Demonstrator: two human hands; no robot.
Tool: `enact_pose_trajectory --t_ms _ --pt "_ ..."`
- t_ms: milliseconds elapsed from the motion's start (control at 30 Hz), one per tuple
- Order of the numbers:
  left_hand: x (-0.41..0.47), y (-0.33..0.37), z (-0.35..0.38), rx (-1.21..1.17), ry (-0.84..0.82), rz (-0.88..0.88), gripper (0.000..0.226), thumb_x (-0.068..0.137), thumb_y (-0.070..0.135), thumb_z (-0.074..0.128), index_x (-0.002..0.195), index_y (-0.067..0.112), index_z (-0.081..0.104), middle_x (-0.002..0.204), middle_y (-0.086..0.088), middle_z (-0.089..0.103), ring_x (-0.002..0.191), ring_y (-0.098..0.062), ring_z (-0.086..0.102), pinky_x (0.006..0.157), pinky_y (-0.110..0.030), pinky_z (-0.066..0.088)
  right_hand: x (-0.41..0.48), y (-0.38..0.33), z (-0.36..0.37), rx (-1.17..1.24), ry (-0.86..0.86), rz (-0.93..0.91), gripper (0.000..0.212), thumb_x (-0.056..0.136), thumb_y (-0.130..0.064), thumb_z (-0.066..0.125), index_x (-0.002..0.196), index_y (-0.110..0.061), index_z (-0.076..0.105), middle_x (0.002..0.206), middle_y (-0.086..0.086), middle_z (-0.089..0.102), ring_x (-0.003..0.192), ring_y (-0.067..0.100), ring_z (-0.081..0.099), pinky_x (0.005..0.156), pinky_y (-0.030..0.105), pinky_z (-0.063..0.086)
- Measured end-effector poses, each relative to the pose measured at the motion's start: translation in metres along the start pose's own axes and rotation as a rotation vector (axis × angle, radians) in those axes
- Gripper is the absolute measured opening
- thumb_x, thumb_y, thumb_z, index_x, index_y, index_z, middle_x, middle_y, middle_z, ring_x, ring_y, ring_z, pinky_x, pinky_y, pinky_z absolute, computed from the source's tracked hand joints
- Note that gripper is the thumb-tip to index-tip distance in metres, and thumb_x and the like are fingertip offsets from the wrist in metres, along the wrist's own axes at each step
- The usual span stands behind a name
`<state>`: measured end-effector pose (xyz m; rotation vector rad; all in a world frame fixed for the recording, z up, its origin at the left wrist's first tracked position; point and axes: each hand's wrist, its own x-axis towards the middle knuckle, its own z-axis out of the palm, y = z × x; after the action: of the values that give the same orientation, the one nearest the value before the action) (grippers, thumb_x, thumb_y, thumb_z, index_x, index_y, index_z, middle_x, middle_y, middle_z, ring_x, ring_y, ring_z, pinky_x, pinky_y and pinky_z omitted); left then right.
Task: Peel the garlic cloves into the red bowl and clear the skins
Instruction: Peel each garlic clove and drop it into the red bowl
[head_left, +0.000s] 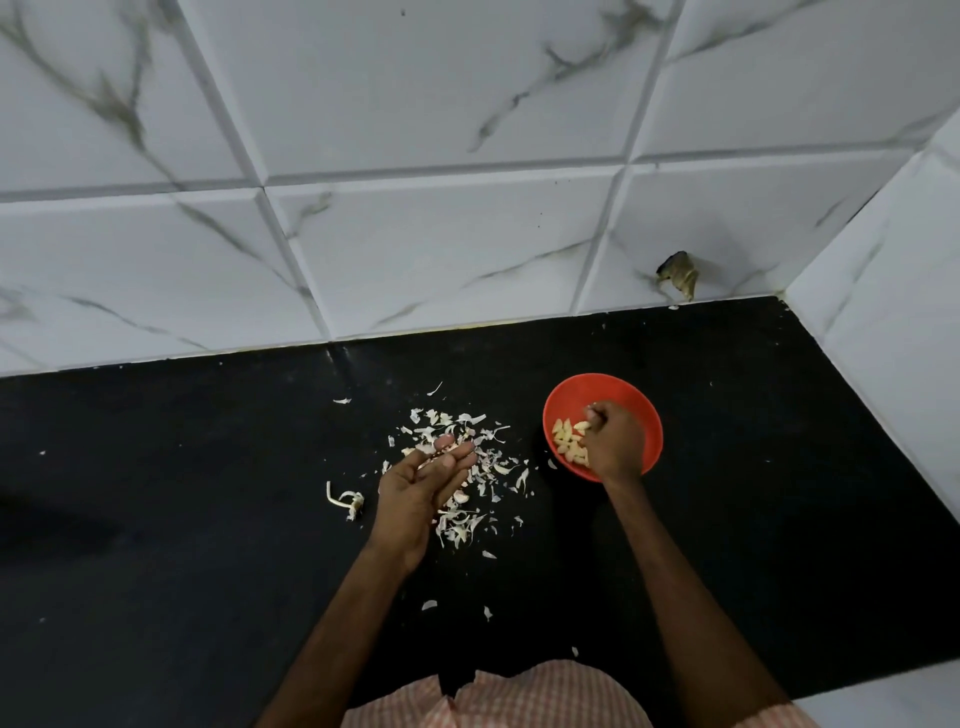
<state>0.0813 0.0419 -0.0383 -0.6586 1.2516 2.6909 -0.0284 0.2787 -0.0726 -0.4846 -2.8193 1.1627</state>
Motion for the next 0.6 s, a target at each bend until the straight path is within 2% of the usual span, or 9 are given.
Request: enact_pose_trajectory --t_ms 100,200,267,300,367,400,467,533,600 --pt "0.000 0.003 0.002 -0.030 -0.012 -0.025 0.025 0.098 0.002 0.054 0.121 -0.007 0.058 0.123 -0.022 0.069 0.112 -0.028 0.070 0.081 -0.024 0.059 -0.001 0.010 -0.001 -0.083 -0.184 0.028 0.021 0.097 -0.005 0.062 0.117 -0.005 0.069 0.114 0.008 0.071 0.104 0.018 0.066 0.082 0.023 0.045" --pt "0.000 0.007 0.004 -0.103 -0.033 -0.049 0.029 0.101 -0.002 0.047 0.127 -0.009 0.056 0.127 -0.022 0.067 0.118 -0.030 0.067 0.082 -0.025 0.059 -0.017 -0.003 -0.006 0.029 -0.117 -0.014 0.023 0.097 -0.006 0.062 0.120 -0.005 0.067 0.117 0.008 0.070 0.110 0.022 0.065 0.087 0.028 0.049" --pt "0.001 0.009 0.010 -0.128 -0.059 -0.030 0.033 0.100 -0.005 0.047 0.132 -0.007 0.053 0.129 -0.021 0.066 0.121 -0.030 0.065 0.086 -0.026 0.058 -0.037 -0.022 -0.006 0.354 -0.054 0.042 0.022 0.100 -0.015 0.061 0.118 -0.004 0.068 0.115 0.009 0.071 0.108 0.024 0.067 0.090 0.033 0.053" --pt "0.000 0.009 0.014 -0.125 -0.075 -0.010 0.035 0.098 -0.008 0.048 0.133 -0.006 0.052 0.130 -0.020 0.066 0.123 -0.030 0.064 0.089 -0.027 0.058 -0.050 -0.033 -0.003 0.627 -0.103 0.160 0.026 0.101 -0.022 0.058 0.117 -0.004 0.068 0.114 0.010 0.072 0.108 0.025 0.068 0.091 0.034 0.055" --pt "0.000 0.009 0.021 -0.091 -0.116 0.036 0.040 0.095 -0.012 0.048 0.135 -0.005 0.050 0.133 -0.017 0.065 0.127 -0.028 0.061 0.099 -0.030 0.054 -0.080 -0.054 0.006 1.174 -0.324 0.475 0.038 0.103 -0.034 0.050 0.118 -0.003 0.066 0.115 0.014 0.073 0.108 0.026 0.070 0.091 0.037 0.056" --pt "0.000 0.009 0.024 -0.066 -0.144 0.051 0.042 0.095 -0.013 0.048 0.135 -0.004 0.050 0.135 -0.015 0.064 0.128 -0.027 0.060 0.103 -0.032 0.051 -0.094 -0.062 0.011 1.332 -0.431 0.618 0.045 0.104 -0.039 0.045 0.118 -0.002 0.065 0.115 0.015 0.073 0.108 0.027 0.070 0.092 0.038 0.055" --pt "-0.002 0.008 0.030 -0.026 -0.200 0.065 0.045 0.094 -0.015 0.045 0.137 -0.004 0.049 0.138 -0.014 0.062 0.131 -0.024 0.057 0.110 -0.035 0.046 -0.113 -0.072 0.018 1.478 -0.561 0.776 0.055 0.105 -0.047 0.038 0.118 0.000 0.065 0.113 0.017 0.072 0.106 0.027 0.068 0.094 0.038 0.053" --pt "-0.003 0.007 0.036 -0.022 -0.230 0.046 0.046 0.093 -0.012 0.043 0.139 -0.004 0.048 0.139 -0.014 0.061 0.133 -0.025 0.056 0.113 -0.038 0.042 -0.121 -0.077 0.016 1.586 -0.594 0.792 0.058 0.106 -0.048 0.035 0.117 0.001 0.065 0.110 0.017 0.072 0.102 0.026 0.070 0.092 0.038 0.052" --pt "-0.003 0.005 0.041 -0.053 -0.241 0.032 0.047 0.093 0.003 0.046 0.139 -0.006 0.048 0.139 -0.017 0.060 0.133 -0.026 0.055 0.112 -0.039 0.038 -0.119 -0.078 0.013 1.643 -0.590 0.763 0.060 0.107 -0.047 0.032 0.117 0.001 0.066 0.113 0.018 0.073 0.101 0.026 0.073 0.089 0.038 0.052"
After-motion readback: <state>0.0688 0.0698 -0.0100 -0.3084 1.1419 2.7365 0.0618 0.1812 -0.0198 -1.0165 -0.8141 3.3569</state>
